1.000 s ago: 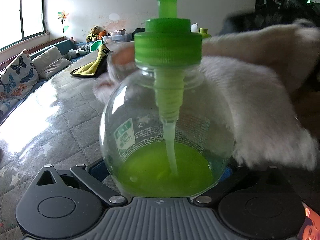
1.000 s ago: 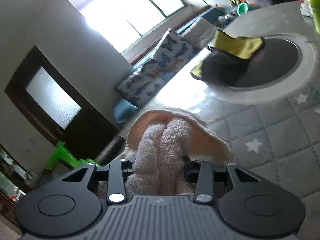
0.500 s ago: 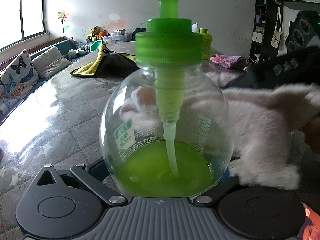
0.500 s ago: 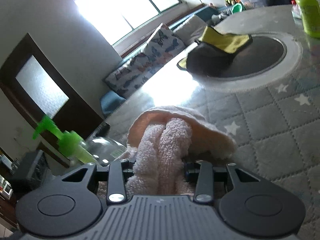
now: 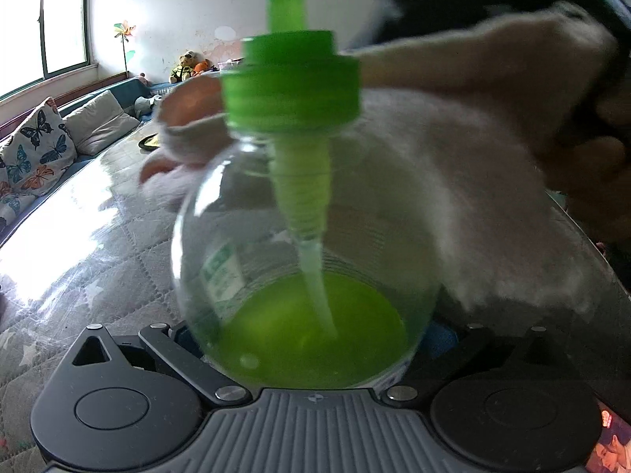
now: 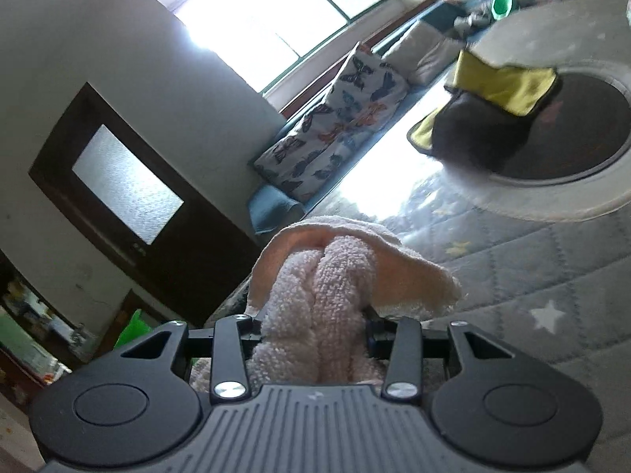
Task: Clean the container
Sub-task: 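Sweep the towel over the bottle's shoulder with the right gripper while the left gripper holds it, then wipe the bottle's body with the towel in the right gripper while the left gripper holds it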
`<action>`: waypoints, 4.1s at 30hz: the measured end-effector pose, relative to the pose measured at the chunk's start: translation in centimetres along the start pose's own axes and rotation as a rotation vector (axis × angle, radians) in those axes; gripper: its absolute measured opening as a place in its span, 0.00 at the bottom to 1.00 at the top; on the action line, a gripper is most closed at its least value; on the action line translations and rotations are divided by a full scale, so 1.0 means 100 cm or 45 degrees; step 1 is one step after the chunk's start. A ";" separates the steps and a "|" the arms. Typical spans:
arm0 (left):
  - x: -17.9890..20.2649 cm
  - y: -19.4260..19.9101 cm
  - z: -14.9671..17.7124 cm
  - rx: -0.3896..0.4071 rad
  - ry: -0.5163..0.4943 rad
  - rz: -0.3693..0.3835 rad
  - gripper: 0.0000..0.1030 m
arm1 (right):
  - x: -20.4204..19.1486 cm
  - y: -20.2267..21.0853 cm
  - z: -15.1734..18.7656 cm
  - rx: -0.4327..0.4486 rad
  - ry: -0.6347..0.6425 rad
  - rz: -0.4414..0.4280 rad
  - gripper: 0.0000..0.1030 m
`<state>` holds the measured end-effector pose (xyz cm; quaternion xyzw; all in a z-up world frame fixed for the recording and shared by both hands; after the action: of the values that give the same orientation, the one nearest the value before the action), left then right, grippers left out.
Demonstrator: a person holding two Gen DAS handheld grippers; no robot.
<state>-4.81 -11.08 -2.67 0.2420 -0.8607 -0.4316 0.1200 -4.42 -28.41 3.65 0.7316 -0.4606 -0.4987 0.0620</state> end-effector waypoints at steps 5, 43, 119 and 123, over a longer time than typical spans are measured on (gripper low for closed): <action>0.001 0.001 0.001 0.000 0.001 0.001 1.00 | 0.013 -0.014 0.000 -0.040 -0.042 -0.001 0.40; 0.009 0.001 0.003 0.001 0.001 0.000 1.00 | 0.007 -0.019 -0.003 -0.027 -0.040 0.027 0.40; 0.002 0.000 0.001 0.001 0.003 0.002 1.00 | 0.020 -0.011 0.017 0.028 -0.074 0.141 0.40; 0.001 0.000 0.002 0.001 0.003 0.002 1.00 | 0.031 -0.013 0.032 -0.003 -0.077 0.192 0.40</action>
<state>-4.99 -11.04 -2.77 0.2418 -0.8609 -0.4308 0.1212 -5.94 -28.75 -0.72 0.6794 -0.5153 -0.5152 0.0863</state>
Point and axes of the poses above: each gripper's, at about its wrist camera, not at the fingertips, and y roughly against the way its jaws point, x to its right, z to its underside, the point moved 3 cm from there along -y, roughly the way its jaws point, and after that the axes turned 14 degrees about -x, right-handed, at the moved point
